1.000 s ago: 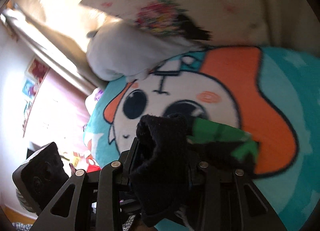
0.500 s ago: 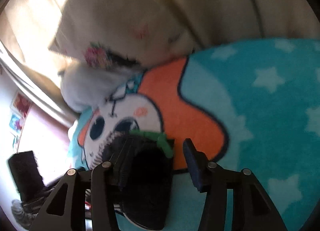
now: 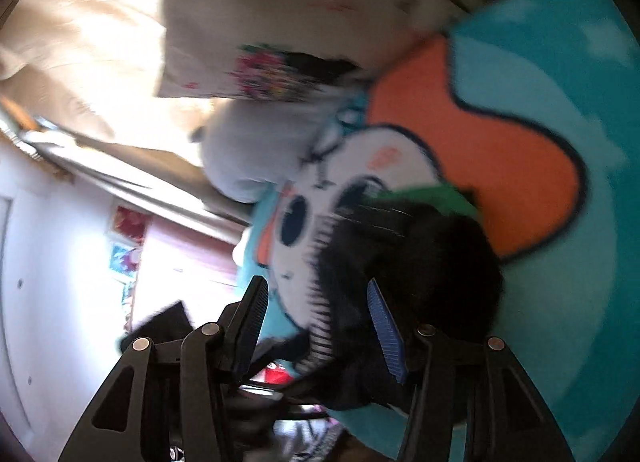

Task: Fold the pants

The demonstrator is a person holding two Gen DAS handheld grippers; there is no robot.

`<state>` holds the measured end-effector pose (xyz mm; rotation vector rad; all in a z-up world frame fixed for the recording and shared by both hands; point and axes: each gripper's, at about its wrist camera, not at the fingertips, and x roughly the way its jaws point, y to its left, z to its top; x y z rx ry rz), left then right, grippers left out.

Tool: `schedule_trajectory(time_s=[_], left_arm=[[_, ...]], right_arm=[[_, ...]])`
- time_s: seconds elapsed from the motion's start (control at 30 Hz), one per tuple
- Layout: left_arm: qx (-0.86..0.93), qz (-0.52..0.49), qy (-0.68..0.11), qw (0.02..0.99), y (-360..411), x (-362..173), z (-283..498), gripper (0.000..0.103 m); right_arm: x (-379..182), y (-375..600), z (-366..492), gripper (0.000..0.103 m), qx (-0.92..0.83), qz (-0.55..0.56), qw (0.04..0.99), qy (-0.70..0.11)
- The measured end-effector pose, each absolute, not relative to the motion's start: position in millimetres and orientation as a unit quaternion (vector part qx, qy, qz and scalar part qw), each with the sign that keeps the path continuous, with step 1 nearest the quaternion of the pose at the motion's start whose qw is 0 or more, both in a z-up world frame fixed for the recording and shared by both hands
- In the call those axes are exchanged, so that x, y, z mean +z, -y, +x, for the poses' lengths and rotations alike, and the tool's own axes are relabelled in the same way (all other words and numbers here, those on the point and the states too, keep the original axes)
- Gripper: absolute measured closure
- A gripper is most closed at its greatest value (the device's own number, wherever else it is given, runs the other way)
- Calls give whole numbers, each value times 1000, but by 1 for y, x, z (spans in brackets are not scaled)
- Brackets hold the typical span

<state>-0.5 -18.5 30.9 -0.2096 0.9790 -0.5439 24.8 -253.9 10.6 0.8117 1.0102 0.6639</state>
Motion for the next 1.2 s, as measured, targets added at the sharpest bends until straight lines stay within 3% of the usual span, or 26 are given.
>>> schedule_trajectory(time_s=[0.2, 0.27, 0.3, 0.33, 0.67, 0.77, 1.2], left_arm=[[-264, -107, -450, 847, 7, 42, -7, 43], [-257, -108, -446, 851, 2, 45, -8, 37], [-249, -109, -443, 854, -1, 47, -8, 36], [-239, -109, -441, 858, -4, 48, -9, 35], [-32, -22, -409, 912, -28, 51, -10, 33], [-24, -35, -412, 910, -39, 48, -10, 26], [-10, -21, -426, 905, -44, 40, -12, 25]], right_arm=[[9, 287, 12, 42, 278, 383, 764, -438], [14, 293, 8, 33, 262, 373, 780, -428], [18, 295, 6, 24, 238, 355, 798, -426], [20, 296, 4, 22, 221, 341, 810, -424], [2, 301, -1, 22, 186, 330, 818, -434], [2, 297, -2, 22, 181, 316, 823, -437], [-6, 282, -3, 18, 178, 315, 819, -445]])
